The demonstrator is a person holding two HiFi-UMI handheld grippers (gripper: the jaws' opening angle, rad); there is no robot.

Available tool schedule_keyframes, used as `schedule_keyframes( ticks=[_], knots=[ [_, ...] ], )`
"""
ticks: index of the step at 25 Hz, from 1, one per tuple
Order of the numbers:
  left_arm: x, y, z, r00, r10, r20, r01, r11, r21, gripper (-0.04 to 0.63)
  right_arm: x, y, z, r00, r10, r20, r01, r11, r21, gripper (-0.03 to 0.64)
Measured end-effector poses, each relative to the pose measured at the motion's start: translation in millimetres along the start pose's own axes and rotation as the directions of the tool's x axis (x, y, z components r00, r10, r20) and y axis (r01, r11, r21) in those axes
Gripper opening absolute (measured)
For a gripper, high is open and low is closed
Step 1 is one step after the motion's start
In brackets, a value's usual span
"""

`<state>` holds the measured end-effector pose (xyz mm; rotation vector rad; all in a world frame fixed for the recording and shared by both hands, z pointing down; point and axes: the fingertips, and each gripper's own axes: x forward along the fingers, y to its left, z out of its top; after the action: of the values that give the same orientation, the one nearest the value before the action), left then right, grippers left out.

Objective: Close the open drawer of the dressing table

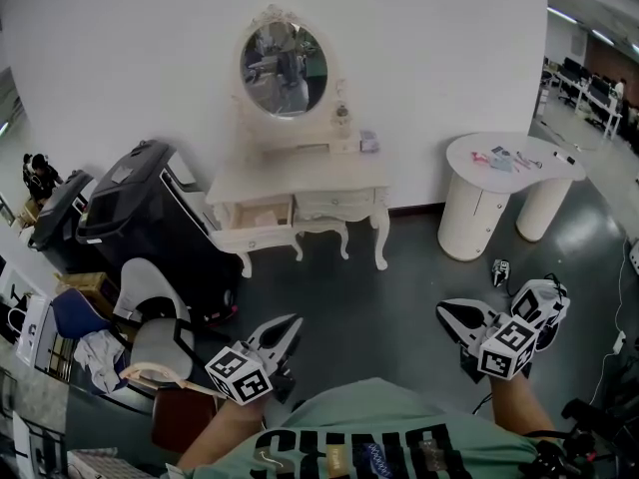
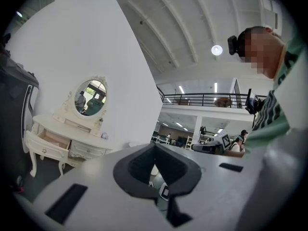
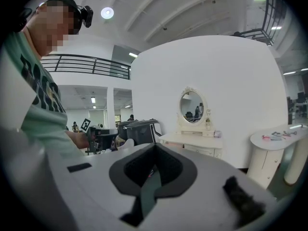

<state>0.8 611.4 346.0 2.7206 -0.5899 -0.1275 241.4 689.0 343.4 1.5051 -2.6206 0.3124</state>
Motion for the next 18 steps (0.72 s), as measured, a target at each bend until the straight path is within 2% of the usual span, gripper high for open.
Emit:
schedule_keyframes(
  ticks=[8,18],
  knots=[
    [-13.4,62.0,22.4,0.999,-0.046,0.026,0.047,0.999,-0.022,0.009,59.6,14.8,21.1,0.999,-0.035,-0.011,0.034,0.999,-0.033,0.011],
    [-42.3,170.1,95.3,0.991,-0.125,0.045,0.125,0.992,0.007,0.009,171.1,52.8,63.8,0.996,-0.086,0.012,0.086,0.995,-0.050,0.011]
  ],
)
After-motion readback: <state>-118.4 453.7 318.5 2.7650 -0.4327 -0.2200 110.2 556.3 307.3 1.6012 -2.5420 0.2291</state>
